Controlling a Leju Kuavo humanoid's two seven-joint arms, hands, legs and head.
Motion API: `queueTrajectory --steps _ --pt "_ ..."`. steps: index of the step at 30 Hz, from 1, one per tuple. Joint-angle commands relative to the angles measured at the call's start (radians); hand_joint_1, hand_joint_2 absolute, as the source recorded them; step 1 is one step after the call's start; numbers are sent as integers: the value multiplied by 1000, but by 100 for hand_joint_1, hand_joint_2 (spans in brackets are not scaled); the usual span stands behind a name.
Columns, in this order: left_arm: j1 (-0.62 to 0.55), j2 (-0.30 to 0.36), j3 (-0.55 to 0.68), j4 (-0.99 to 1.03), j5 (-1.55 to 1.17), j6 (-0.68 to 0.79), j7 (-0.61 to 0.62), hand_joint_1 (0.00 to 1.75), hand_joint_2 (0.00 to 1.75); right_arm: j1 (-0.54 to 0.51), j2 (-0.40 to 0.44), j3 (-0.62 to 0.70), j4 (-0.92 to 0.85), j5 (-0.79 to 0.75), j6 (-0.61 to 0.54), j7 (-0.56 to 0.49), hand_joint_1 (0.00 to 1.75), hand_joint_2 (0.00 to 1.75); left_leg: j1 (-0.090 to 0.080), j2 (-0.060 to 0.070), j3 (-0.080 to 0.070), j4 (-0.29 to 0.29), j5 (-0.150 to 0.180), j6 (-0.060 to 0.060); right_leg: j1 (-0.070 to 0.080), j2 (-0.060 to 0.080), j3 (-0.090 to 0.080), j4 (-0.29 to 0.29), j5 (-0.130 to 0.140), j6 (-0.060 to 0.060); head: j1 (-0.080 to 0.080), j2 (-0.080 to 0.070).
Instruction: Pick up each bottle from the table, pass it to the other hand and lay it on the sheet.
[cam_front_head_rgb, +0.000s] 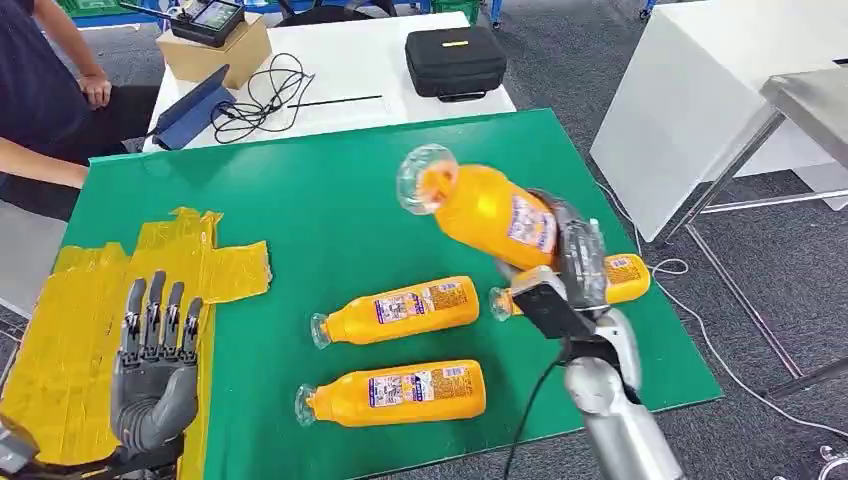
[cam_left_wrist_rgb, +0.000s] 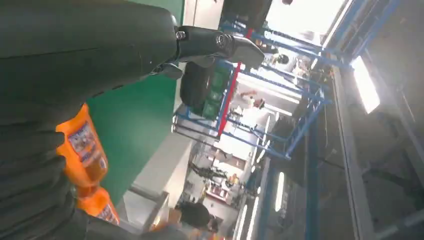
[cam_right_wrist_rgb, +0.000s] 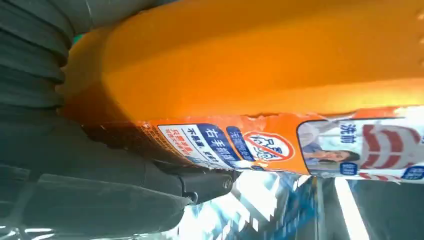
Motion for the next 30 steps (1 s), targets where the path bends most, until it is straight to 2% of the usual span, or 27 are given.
queueTrajectory --steps 1,5,7,8,11,16,21,24,30 --pt "-81 84 -108 97 21 43 1 0 175 -210 148 111 301 -116 69 -3 175 175 0 3 1 -1 0 -2 0 2 0 -1 0 -1 0 0" --pt "-73 80 -114 92 7 72 -3 0 175 -189 180 167 278 -114 117 0 162 175 0 1 0 -1 0 -1 0 1 -1 0 0 -1 1 0" --pt "-68 81 -113 78 4 92 -6 0 175 -181 191 230 271 -110 154 18 164 175 0 4 2 0 -2 -3 0 2 2 1 -2 -2 0 0" --pt "-68 82 -113 72 1 100 -6 0 175 -180 195 263 272 -101 164 30 162 175 0 1 -1 -1 0 -2 -1 1 -1 0 0 -1 1 0" --pt "-68 85 -112 56 -3 116 -2 0 175 -189 205 325 285 -90 180 62 171 175 0 2 -2 -1 -1 -2 0 1 -2 0 -1 -2 0 0" --pt "-74 78 -113 21 -33 157 6 0 175 -278 257 422 382 -71 244 157 175 175 0 3 -5 0 -1 -2 0 3 -6 1 0 -2 0 0" --pt "-77 75 -114 19 -35 159 10 0 175 -283 261 430 396 -71 248 159 175 175 1 0 -5 0 -1 -2 1 -1 -5 1 -1 -2 0 0" --pt "-83 50 -93 6 -42 154 19 0 175 -284 261 483 404 -23 304 203 171 175 0 0 -4 0 -1 -2 0 -1 -4 1 -2 -1 1 0" --pt "-79 33 -78 -25 -55 159 37 0 175 -266 272 507 403 2 318 216 169 175 1 -1 -4 0 -1 -3 0 -2 -4 1 -2 -2 1 0"
